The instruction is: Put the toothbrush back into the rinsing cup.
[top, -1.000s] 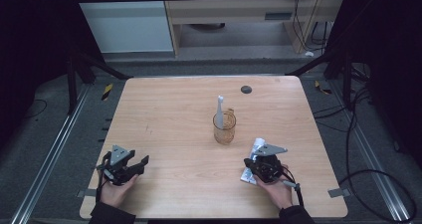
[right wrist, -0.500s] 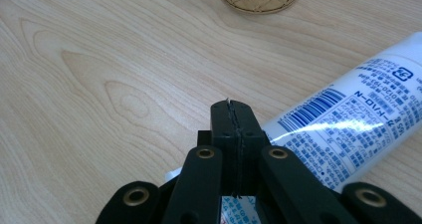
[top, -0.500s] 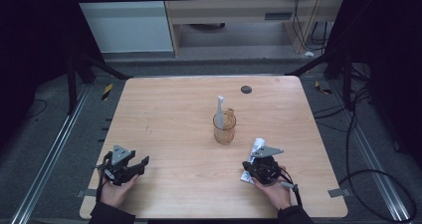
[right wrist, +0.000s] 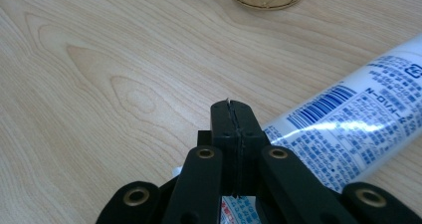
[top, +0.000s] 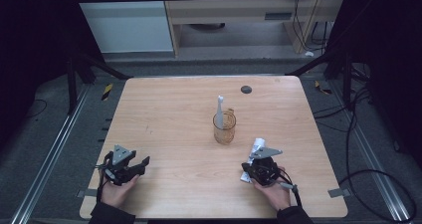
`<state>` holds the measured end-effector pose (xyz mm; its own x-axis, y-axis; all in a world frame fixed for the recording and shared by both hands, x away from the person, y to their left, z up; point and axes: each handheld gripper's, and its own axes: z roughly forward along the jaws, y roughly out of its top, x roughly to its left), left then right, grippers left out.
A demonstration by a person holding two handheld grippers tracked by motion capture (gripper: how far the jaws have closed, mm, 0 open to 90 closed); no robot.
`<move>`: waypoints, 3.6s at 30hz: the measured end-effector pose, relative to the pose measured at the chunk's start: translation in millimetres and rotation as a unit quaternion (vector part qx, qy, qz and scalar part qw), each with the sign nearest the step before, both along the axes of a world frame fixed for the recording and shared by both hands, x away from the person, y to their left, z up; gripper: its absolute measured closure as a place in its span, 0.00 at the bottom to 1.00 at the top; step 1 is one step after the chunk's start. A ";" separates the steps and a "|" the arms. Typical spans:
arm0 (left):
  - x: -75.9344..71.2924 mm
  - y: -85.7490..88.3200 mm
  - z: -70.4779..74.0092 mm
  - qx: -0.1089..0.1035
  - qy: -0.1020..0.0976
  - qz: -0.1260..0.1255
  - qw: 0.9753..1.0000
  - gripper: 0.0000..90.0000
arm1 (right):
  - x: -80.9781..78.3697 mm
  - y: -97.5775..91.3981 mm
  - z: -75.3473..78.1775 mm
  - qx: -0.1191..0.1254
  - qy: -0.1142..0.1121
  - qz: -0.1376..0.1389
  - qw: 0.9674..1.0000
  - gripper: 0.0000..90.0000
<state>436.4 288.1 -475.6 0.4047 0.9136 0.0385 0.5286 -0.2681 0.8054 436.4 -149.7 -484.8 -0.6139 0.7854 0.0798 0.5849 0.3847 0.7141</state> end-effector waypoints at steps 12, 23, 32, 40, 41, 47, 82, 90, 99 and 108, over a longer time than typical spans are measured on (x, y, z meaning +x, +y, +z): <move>-0.9 1.9 0.5 -0.001 0.000 0.002 1.000 0.45 | -2.3 -8.0 0.5 -0.004 0.007 -0.011 1.000 1.00; -1.2 2.6 0.3 -0.001 0.001 0.002 1.000 0.45 | -8.7 -26.5 2.3 -0.011 0.012 -0.034 0.999 1.00; -1.4 3.0 0.3 -0.001 0.001 0.002 1.000 0.45 | -10.1 -43.2 3.1 -0.015 0.017 -0.061 0.998 1.00; -1.4 3.1 0.1 -0.001 0.002 0.002 1.000 0.45 | -7.0 -54.1 0.9 -0.036 0.024 -0.089 0.995 1.00; -1.4 3.1 0.1 -0.001 0.002 0.002 1.000 0.45 | -7.0 -54.1 0.9 -0.036 0.024 -0.089 0.995 1.00; -1.2 2.8 -0.2 -0.001 0.003 0.002 1.000 0.45 | -1.3 -65.5 0.2 -0.037 0.025 -0.110 0.993 1.00; 0.2 2.3 -0.4 0.006 0.003 0.002 1.000 0.45 | 40.4 -46.4 21.0 0.033 -0.019 -0.123 0.992 1.00; 0.6 1.9 -0.7 0.007 0.004 0.001 1.000 0.45 | 66.0 -22.9 9.4 0.031 -0.005 -0.115 0.993 1.00; 0.7 1.5 -0.8 0.007 0.004 0.001 1.000 0.45 | 68.4 -19.3 3.3 0.017 0.006 -0.114 0.993 1.00; 0.1 2.3 -0.5 0.007 0.003 0.001 1.000 0.45 | 56.5 -15.8 5.1 0.004 0.009 -0.089 0.996 1.00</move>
<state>436.4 290.3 -476.0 0.4036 0.9136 0.0490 0.5343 -0.2788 0.7980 492.9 -165.5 -479.6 -0.4643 0.8805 0.0956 0.6552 0.2688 0.7060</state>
